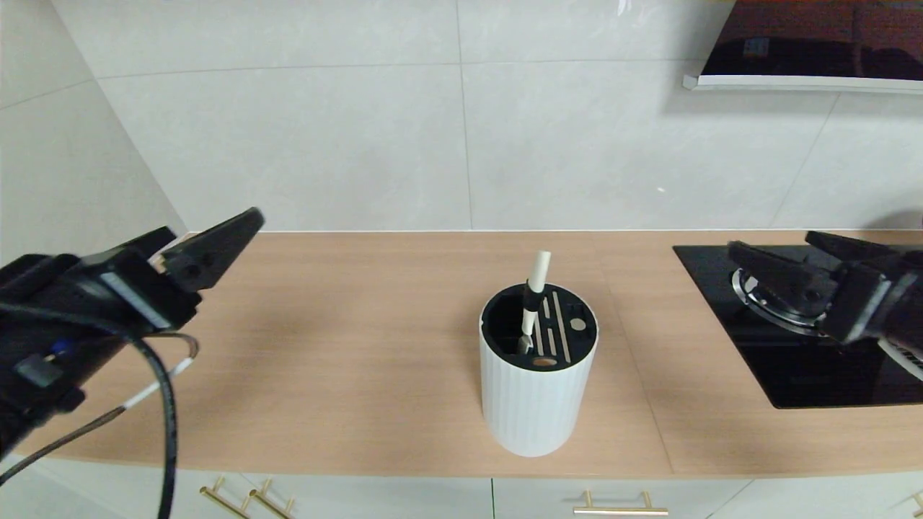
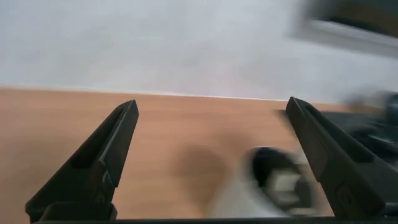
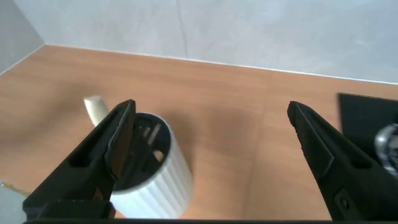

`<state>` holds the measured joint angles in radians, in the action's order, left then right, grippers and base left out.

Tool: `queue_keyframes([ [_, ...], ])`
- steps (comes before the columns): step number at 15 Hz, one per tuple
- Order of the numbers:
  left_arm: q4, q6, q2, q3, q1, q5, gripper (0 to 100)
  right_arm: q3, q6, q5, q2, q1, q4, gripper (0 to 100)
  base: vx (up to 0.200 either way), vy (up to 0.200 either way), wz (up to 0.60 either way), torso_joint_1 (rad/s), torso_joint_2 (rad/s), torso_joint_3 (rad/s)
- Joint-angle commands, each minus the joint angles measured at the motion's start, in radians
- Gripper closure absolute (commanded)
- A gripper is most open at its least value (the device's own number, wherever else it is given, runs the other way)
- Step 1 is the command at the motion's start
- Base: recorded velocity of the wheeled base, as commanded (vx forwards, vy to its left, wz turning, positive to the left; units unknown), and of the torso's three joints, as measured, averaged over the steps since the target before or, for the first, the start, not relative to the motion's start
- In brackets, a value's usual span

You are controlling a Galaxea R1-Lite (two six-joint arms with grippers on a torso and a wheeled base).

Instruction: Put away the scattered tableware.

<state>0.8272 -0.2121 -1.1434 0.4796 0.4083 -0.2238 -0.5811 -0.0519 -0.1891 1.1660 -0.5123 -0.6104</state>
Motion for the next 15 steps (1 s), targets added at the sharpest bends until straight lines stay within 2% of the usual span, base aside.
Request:
queue_keyframes([
  [1,-0.037,0.000,0.278,-0.156,-0.138,0.077,0,0.204,0.004,0.040,-0.246,0.086,-0.002,0,0.000,0.000,0.00,0.000,0.00,0.000],
  [2,-0.085,0.000,0.369,-0.176,-0.146,0.109,0,0.247,0.004,0.039,-0.315,0.107,0.001,0,0.000,0.000,0.00,0.000,0.00,0.000],
  [4,-0.287,0.002,0.562,-0.173,-0.146,0.161,0,0.288,0.004,0.037,-0.470,0.167,0.075,0,0.000,0.000,0.00,0.000,0.00,0.000],
  [5,-0.379,0.004,0.620,-0.156,-0.146,0.166,0,0.288,0.006,0.037,-0.531,0.179,0.126,0,0.000,0.000,0.00,0.000,0.00,0.000],
  [6,-0.593,0.004,0.738,-0.111,-0.146,0.166,0,0.279,0.015,0.034,-0.664,0.199,0.250,0,0.000,0.000,0.00,0.000,0.00,0.000],
  [7,-0.763,0.004,0.823,-0.061,-0.146,0.166,0,0.270,0.061,0.033,-0.756,0.227,0.336,0,0.000,0.000,0.00,0.000,0.00,0.000],
  [8,-0.919,0.007,0.890,-0.015,-0.148,0.169,0,0.267,0.109,0.033,-0.847,0.253,0.411,0,0.000,0.000,0.00,0.000,0.00,0.000],
  [9,-1.008,0.007,0.936,0.016,-0.161,0.169,0,0.265,0.145,0.033,-0.919,0.268,0.472,0,0.000,0.000,0.00,0.000,0.00,0.000],
  [10,-1.059,0.007,0.988,0.028,-0.180,0.167,0,0.264,0.199,0.034,-1.016,0.296,0.551,0,0.000,0.000,0.00,0.000,0.00,0.000],
  [11,-1.065,0.008,1.030,0.024,-0.190,0.167,0,0.268,0.225,0.034,-1.066,0.318,0.595,0,0.000,0.000,0.00,0.000,0.00,0.000],
  [14,-1.063,0.020,1.047,0.002,-0.252,0.101,0,0.277,0.216,-0.024,-1.065,0.342,0.571,0,0.000,0.000,0.00,0.000,0.00,0.000],
  [15,-1.062,0.039,1.047,-0.006,-0.298,0.090,0,0.300,0.213,-0.026,-1.065,0.406,0.566,0,0.000,0.000,0.00,0.000,0.00,0.000],
])
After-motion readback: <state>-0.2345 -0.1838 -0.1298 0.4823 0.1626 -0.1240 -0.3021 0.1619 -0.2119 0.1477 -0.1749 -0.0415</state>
